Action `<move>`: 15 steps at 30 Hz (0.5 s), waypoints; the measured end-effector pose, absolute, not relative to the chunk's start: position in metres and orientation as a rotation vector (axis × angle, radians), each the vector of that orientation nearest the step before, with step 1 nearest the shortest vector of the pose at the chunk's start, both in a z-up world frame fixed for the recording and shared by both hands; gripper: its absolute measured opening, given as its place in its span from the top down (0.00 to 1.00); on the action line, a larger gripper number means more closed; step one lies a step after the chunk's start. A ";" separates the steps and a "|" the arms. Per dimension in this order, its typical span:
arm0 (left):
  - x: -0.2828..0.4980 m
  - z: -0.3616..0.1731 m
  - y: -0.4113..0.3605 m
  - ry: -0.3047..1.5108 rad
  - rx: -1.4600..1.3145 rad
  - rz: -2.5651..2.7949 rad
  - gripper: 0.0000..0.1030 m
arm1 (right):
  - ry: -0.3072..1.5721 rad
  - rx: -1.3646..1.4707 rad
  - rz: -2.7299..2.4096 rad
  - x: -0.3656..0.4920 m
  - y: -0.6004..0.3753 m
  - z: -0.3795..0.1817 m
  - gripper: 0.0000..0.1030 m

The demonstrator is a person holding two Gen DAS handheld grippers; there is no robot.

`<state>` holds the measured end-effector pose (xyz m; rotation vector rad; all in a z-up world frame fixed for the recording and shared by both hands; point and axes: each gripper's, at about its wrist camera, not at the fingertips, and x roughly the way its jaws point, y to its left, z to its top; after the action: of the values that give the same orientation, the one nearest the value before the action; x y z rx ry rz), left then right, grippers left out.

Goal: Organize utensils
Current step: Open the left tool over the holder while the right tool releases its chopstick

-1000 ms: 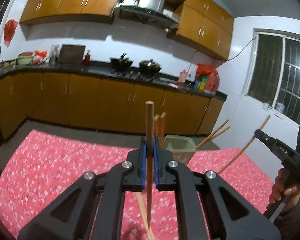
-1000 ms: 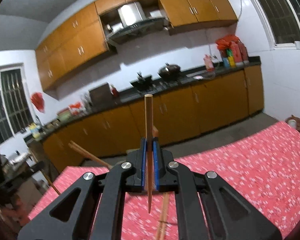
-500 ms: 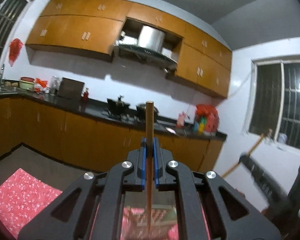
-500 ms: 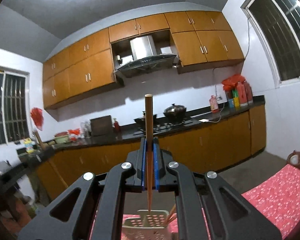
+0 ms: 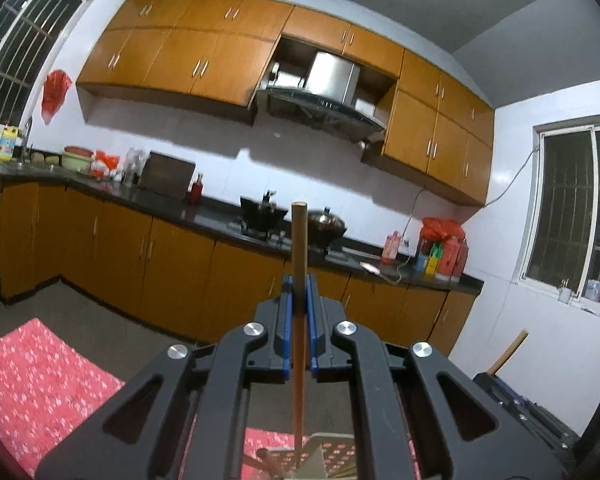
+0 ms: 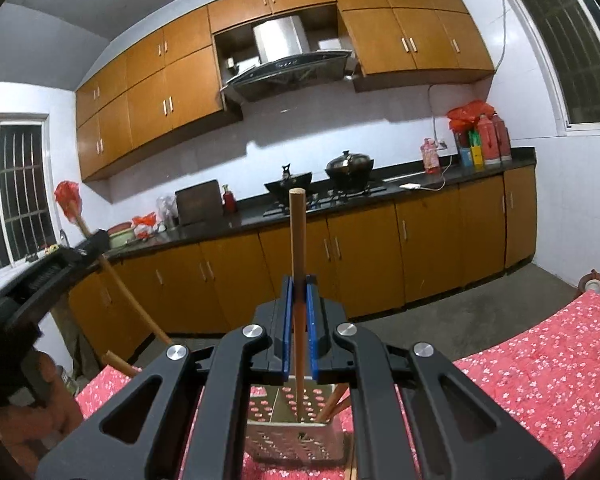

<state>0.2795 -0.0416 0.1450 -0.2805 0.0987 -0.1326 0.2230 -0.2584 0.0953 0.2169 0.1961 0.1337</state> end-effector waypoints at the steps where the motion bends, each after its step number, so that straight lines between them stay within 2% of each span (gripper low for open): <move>1: 0.282 0.142 -0.042 0.115 -0.277 -0.134 0.93 | 0.204 0.214 0.139 0.224 -0.257 0.094 0.93; 4: 0.285 0.134 -0.038 0.158 -0.283 -0.140 0.92 | 0.231 0.221 0.155 0.224 -0.255 0.090 0.92; 7: 0.282 0.131 -0.032 0.177 -0.285 -0.139 0.84 | 0.244 0.226 0.156 0.221 -0.256 0.090 0.89; 9: 0.276 0.132 -0.026 0.180 -0.291 -0.138 0.82 | 0.235 0.226 0.148 0.215 -0.257 0.093 0.73; 11: 0.267 0.136 -0.020 0.178 -0.302 -0.142 0.82 | 0.217 0.229 0.139 0.208 -0.261 0.100 0.67; 13: 0.255 0.142 -0.010 0.174 -0.318 -0.152 0.80 | 0.202 0.229 0.131 0.200 -0.263 0.106 0.67; 15: 0.241 0.144 0.001 0.175 -0.330 -0.154 0.73 | 0.185 0.234 0.114 0.186 -0.270 0.113 0.65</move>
<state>0.2407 0.0014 0.1443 -0.3305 0.1749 -0.1544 0.1855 -0.2696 0.1133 0.2343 0.1848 0.1138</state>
